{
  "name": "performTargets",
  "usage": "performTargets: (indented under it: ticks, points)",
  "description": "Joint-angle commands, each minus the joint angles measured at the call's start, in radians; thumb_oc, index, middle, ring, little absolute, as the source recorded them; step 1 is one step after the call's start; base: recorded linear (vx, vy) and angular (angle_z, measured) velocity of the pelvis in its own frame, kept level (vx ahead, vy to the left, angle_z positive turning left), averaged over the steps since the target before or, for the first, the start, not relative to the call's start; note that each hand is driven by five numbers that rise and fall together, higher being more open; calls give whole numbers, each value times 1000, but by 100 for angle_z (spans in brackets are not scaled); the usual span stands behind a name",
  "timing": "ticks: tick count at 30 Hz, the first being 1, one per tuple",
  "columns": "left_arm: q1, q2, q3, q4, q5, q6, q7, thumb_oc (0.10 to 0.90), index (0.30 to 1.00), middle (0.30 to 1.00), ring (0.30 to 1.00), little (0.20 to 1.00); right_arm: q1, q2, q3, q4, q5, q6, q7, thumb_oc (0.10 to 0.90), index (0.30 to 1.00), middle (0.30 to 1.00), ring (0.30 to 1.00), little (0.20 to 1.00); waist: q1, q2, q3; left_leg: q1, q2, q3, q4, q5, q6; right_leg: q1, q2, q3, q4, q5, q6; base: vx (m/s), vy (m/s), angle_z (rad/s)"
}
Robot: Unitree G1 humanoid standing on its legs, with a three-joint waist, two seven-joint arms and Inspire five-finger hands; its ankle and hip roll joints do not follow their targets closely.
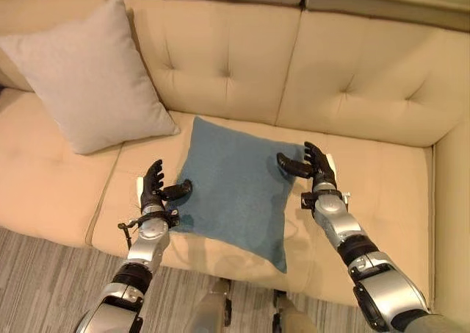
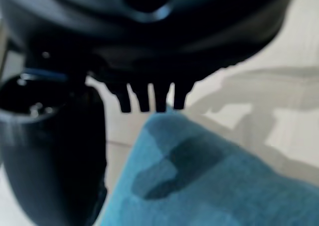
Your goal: Pick up all the scattered cushions and arrange them neatly on the sofa.
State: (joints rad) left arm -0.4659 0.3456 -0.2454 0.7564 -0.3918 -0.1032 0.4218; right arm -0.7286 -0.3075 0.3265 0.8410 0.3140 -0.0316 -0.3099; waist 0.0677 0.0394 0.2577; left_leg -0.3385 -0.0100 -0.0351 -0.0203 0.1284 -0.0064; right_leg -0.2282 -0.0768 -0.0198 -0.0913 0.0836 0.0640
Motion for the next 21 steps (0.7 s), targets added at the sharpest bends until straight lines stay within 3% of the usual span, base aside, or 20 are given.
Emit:
performTargets:
  ticks: [1, 5, 9, 10, 11, 16, 18, 21]
  points:
    - [-158, 63, -3, 65, 35, -10, -34, 800, 900, 900, 900, 900, -143, -44, 55, -14, 3, -8, 24, 800, 900, 900, 900, 900, 1, -3, 54, -18, 10, -20, 30, -87, -22, -29, -37, -10, 89, -48, 31, 1, 7, -6]
    - [-212, 47, -55, 163, 61, 32, -85, 800, 900, 900, 900, 900, -194, -38, 141, 29, -79, 65, 69, 800, 900, 900, 900, 900, -10, -4, 63, -9, 13, -21, 9, -70, -25, -29, -34, -11, 83, -45, 32, 0, 0, 0]
    - [-253, 34, -88, 254, 50, 55, -144, 800, 900, 900, 900, 900, -268, -32, 258, 97, -288, 121, 119, 800, 900, 900, 900, 900, -18, -11, 63, 11, 16, -25, 0, -72, -23, -20, -30, -5, 83, -45, 34, -2, -6, -1]
    - [-261, 18, -100, 286, 52, 57, -166, 450, 375, 375, 375, 375, -275, -25, 302, 117, -354, 128, 150, 554, 531, 531, 531, 531, -18, -11, 62, 18, 16, -26, -1, -73, -22, -16, -30, -4, 82, -45, 34, 2, -24, -4]
    - [-265, 11, -108, 295, 44, 55, -176, 400, 300, 300, 300, 300, -277, -12, 311, 138, -359, 136, 158, 400, 300, 300, 300, 300, -18, -11, 59, 25, 17, -26, -1, -76, -20, -11, -29, -2, 79, -46, 35, 4, -25, -7]
    - [-279, -48, -161, 372, 88, 82, -241, 400, 300, 300, 300, 300, -238, 88, 334, 199, -383, 126, 194, 400, 300, 300, 300, 300, -23, -6, 34, 58, 14, -20, -4, -88, -14, 19, -34, 4, 67, -47, 37, 20, 2, -7]
    - [-299, -76, -173, 330, 75, 79, -227, 400, 300, 300, 300, 300, -209, 118, 324, 172, -394, 123, 187, 400, 300, 300, 300, 300, -29, -3, 16, 75, 9, -20, -1, -98, -9, 36, -37, 7, 65, -51, 38, 13, -1, -11]
    - [-283, -86, -173, 199, 33, 63, -217, 400, 300, 300, 300, 300, -162, 99, 309, 99, -417, 121, 177, 400, 300, 300, 300, 300, -32, 0, 4, 92, 2, -22, 3, -107, -4, 57, -42, 7, 64, -56, 39, 9, 1, 2]
